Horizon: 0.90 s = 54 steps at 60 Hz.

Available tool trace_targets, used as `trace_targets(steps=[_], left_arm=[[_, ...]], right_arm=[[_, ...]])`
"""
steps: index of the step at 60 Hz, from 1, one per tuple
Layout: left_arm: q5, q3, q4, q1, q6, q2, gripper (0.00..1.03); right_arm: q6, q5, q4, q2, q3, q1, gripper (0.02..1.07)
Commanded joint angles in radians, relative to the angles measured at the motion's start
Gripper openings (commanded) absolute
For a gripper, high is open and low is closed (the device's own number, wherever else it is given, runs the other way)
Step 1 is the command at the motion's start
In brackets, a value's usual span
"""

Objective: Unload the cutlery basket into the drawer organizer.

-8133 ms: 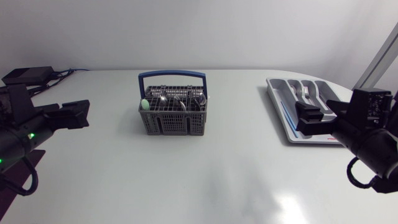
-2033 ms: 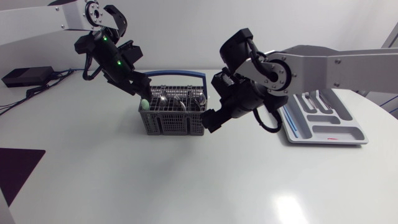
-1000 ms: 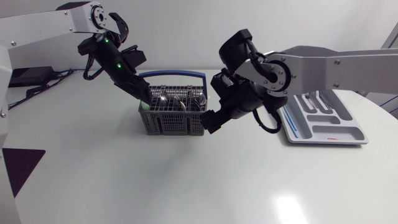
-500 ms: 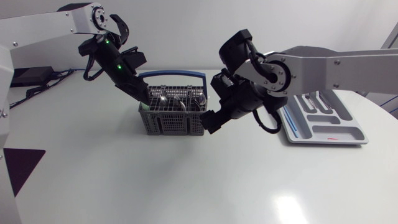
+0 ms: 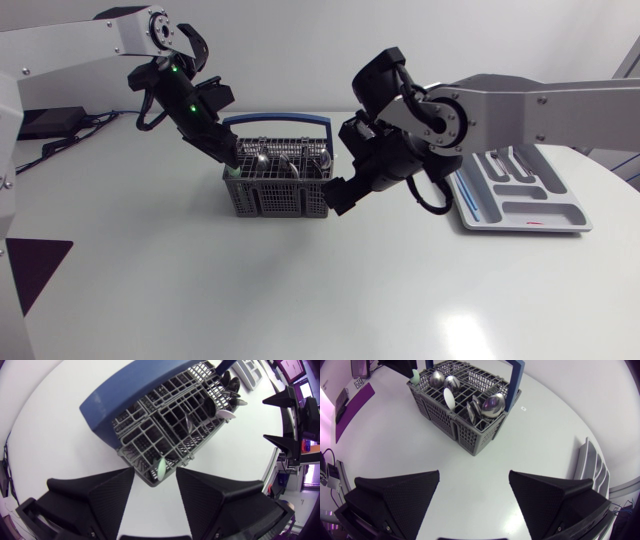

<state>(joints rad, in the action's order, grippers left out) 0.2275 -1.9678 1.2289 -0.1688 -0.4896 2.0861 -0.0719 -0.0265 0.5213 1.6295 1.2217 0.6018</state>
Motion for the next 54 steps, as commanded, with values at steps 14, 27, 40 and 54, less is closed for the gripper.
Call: trace_targets(steps=[14,27,40,54], left_arm=[[-0.017,0.076,-0.048,-0.018,0.052,-0.029,0.53],[-0.017,0.087,-0.057,-0.023,0.057,-0.054,0.53],[-0.028,0.101,-0.060,-0.032,0.062,-0.074,0.51],[-0.042,0.095,-0.058,-0.041,0.060,-0.074,0.46]], right_arm=[[-0.016,-0.003,0.013,0.001,-0.041,0.010,1.02],[-0.016,-0.003,0.013,0.000,-0.044,0.010,1.02],[-0.016,-0.003,0.011,0.001,-0.042,0.012,1.02],[-0.016,-0.003,0.011,0.001,-0.044,0.010,1.02]])
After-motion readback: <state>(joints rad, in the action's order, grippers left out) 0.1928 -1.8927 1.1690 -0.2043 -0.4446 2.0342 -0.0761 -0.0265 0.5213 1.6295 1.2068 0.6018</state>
